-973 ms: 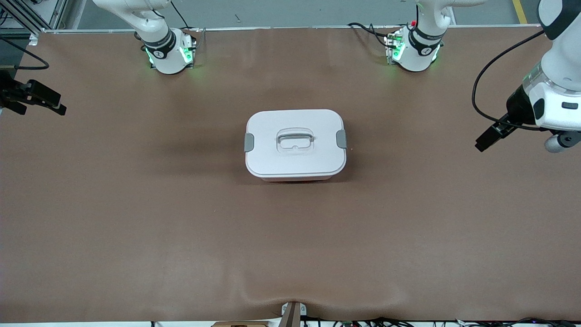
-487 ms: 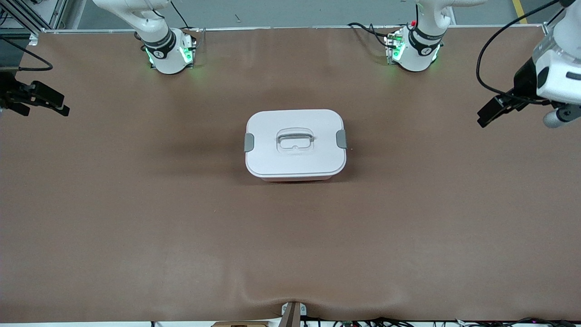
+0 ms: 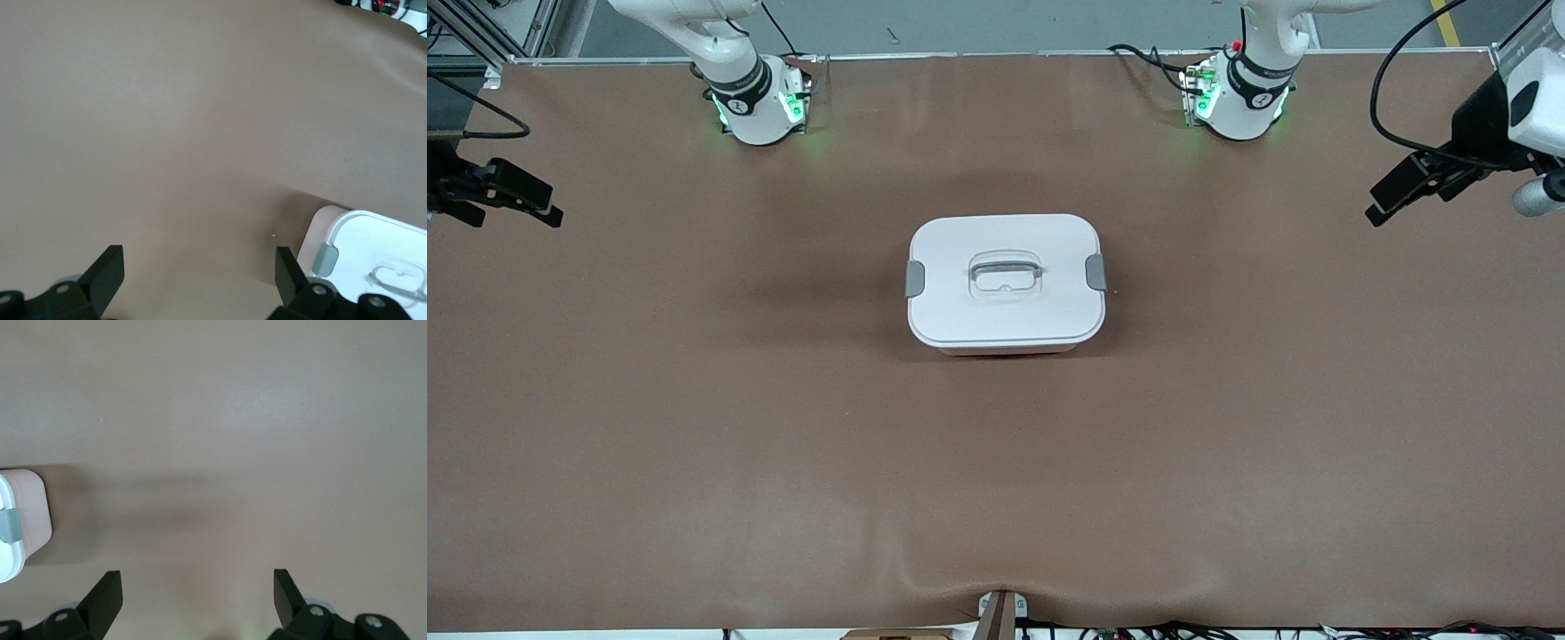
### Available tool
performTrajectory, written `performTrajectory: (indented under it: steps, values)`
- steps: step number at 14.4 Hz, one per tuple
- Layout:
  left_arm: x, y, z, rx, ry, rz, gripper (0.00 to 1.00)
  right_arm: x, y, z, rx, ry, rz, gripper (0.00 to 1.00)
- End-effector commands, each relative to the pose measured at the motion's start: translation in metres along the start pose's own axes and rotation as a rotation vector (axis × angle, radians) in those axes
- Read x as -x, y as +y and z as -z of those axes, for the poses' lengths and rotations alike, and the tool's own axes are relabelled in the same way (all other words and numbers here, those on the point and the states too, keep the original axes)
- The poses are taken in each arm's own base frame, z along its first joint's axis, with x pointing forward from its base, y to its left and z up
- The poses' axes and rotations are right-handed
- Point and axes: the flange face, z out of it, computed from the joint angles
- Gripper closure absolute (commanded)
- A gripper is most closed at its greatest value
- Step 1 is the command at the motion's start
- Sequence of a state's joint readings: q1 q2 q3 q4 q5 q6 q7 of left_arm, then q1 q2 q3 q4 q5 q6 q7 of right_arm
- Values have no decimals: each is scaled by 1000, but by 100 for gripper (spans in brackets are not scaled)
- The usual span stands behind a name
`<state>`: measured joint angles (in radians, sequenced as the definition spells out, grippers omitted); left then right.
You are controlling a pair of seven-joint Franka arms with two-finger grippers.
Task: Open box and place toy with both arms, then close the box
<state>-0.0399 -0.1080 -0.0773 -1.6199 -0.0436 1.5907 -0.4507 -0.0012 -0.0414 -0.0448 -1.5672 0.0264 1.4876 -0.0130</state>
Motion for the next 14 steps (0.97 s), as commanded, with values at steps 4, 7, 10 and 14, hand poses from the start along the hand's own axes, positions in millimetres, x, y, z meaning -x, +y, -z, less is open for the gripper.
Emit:
performTrajectory:
  steps: [4,7,10,14]
  values:
    - [4,-20,16,40,7,-68,0,-2,-2,4,-8,3,6,0]
    - [9,-22,11,17,-32,-232,0,-2,-2,4,-5,3,6,0]
    - [14,-24,7,-23,-72,-244,0,-2,-1,4,-4,2,5,0]
    - [15,-24,6,-38,-73,-287,0,-2,-1,4,-4,1,6,0]
